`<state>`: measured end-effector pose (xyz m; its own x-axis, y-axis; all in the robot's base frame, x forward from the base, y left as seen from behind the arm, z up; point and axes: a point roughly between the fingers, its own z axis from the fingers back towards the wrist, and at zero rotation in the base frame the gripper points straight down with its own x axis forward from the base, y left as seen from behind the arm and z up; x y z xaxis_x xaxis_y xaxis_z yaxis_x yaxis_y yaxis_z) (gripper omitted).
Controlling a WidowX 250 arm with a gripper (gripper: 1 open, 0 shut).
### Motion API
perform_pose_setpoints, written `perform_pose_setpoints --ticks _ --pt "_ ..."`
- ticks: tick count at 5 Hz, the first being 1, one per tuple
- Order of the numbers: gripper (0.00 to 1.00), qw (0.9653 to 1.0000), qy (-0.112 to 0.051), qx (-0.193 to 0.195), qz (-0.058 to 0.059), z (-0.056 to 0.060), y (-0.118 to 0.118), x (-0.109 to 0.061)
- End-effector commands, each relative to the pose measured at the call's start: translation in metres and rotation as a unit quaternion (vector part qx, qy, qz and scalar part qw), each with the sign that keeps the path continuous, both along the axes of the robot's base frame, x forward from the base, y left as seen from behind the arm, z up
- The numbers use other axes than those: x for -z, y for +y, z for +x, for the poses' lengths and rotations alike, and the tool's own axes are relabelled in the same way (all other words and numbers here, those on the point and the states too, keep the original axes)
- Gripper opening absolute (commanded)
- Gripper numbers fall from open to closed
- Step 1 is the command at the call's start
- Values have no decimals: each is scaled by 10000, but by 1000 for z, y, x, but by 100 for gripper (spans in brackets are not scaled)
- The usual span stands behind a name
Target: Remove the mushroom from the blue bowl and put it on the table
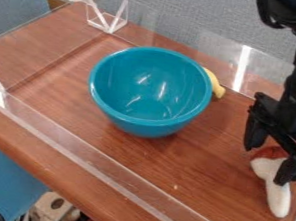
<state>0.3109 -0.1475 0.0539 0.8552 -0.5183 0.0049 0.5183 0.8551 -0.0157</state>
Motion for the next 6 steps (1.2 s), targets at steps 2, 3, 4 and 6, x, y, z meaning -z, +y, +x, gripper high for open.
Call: perform_pose_setpoints --ticks 2,3,4,6 --pt "0 9997 -224 17 -70 14 -11 -3" --pt "0 9995 -189 -238 -36 15 -13 7" --pt "0 9993 -135 -335 -18 17 -16 17" --pt "100 9987 -13 -514 8 18 -21 36"
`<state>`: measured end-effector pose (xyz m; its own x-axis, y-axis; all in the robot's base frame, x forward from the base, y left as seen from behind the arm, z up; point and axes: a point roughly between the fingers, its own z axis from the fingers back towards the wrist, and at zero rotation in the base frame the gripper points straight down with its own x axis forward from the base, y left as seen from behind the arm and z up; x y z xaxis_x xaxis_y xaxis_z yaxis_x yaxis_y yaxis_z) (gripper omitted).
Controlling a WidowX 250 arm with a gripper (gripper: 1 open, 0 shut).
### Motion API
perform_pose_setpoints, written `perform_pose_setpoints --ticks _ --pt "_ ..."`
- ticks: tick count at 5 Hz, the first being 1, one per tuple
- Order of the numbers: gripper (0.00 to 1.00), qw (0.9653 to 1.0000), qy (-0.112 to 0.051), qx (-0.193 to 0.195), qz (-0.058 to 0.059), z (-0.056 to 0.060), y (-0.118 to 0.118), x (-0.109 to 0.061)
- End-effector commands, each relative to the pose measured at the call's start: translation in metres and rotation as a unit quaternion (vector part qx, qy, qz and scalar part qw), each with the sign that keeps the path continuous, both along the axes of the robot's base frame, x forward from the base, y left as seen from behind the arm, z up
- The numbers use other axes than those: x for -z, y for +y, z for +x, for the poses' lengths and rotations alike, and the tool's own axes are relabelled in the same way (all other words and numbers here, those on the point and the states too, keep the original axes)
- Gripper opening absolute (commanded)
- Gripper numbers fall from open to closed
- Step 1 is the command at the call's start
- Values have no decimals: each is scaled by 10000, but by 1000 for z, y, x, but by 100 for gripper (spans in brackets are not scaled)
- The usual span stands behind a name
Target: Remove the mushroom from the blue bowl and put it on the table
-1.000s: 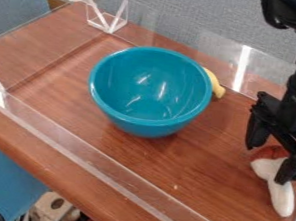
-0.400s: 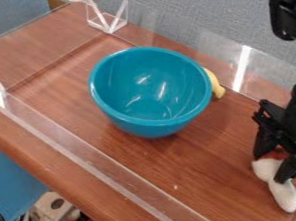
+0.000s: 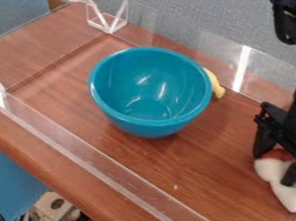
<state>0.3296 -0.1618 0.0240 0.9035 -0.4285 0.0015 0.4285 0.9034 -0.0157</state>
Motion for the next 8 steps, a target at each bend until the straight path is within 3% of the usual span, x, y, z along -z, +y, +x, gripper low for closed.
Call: perform_pose_setpoints --ticks 1,2,4,5,6,7,8 --pt "100 9990 11 -448 30 -2 2 -2" --pt "100 9963 49 -852 64 -4 12 -9" --pt "100 9906 126 -1356 134 8 33 -19" --pt "100 9896 159 -1421 171 8 32 -12" --pt "0 9888 169 -1470 211 8 30 -7" --pt "100 9876 226 -1537 231 8 29 -4" --pt "100 9879 266 -1502 268 3 30 -2"
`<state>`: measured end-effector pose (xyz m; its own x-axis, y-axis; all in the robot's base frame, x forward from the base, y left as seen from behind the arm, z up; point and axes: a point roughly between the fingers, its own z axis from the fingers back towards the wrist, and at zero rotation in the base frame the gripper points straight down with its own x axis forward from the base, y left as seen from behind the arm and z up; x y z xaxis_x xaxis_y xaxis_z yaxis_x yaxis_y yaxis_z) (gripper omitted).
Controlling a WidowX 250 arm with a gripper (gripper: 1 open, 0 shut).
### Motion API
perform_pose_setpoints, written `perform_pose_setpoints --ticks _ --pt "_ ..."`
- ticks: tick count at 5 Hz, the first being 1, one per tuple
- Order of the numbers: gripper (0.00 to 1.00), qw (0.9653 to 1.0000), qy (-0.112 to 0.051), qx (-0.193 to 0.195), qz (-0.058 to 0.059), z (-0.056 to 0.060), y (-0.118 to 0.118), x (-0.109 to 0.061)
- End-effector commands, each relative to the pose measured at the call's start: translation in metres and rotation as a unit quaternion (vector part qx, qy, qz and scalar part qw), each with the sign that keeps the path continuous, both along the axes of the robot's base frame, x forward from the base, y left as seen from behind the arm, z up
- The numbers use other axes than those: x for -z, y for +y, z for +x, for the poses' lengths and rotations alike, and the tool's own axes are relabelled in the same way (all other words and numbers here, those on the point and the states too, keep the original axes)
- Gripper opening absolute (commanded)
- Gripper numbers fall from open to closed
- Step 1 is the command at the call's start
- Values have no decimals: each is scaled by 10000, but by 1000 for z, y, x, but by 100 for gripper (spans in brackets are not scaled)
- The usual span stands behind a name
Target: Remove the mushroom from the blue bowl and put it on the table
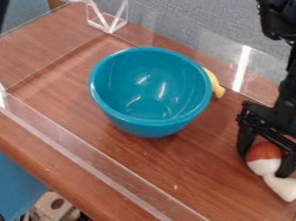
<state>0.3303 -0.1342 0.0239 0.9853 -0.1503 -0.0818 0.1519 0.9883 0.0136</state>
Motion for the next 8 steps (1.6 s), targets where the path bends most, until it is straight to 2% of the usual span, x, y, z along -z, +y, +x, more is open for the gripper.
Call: perform_pose_setpoints --ticks 1,3,5,7,8 --pt "100 10000 -65 3 71 -1 5 -1" --pt "100 9999 -13 -33 157 -2 0 -4" --pt "100 9975 13 664 244 -2 -8 -12" --pt "100 9993 51 144 329 -12 -7 -5" --pt "100 9994 47 9 335 -11 -1 -20"
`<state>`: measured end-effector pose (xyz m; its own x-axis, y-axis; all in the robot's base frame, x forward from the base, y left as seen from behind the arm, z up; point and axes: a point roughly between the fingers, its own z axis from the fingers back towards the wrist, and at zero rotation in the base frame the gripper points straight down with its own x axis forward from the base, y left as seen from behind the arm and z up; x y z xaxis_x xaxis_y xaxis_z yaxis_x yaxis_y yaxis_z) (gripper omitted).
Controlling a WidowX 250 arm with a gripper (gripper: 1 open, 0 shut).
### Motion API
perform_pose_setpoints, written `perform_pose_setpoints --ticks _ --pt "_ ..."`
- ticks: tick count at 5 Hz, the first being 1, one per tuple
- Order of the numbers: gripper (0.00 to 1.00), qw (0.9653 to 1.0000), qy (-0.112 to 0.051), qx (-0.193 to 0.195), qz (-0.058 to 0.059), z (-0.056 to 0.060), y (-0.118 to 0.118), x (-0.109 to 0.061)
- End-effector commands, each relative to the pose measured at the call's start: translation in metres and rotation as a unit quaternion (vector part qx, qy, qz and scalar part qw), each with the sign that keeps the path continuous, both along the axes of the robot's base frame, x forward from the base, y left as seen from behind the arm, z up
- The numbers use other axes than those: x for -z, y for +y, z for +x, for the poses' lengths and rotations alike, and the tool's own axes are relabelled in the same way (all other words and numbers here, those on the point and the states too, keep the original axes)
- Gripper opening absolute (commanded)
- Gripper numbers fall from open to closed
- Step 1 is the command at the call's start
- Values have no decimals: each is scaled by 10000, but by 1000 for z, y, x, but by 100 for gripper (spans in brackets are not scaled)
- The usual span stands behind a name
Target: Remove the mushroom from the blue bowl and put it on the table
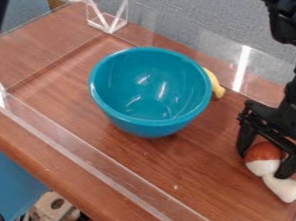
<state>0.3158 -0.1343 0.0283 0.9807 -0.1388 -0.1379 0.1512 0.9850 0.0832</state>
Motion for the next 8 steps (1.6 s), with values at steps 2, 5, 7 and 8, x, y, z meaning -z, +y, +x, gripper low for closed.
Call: perform_pose_setpoints --ticks 2,5,7,8 --pt "100 9996 -228 -176 -63 8 3 -41" --pt "100 9987 -465 69 -200 14 10 -62" --pt "100 9982 -525 121 -247 1 9 -63" --pt "0 9982 -527 149 -263 -7 8 -59"
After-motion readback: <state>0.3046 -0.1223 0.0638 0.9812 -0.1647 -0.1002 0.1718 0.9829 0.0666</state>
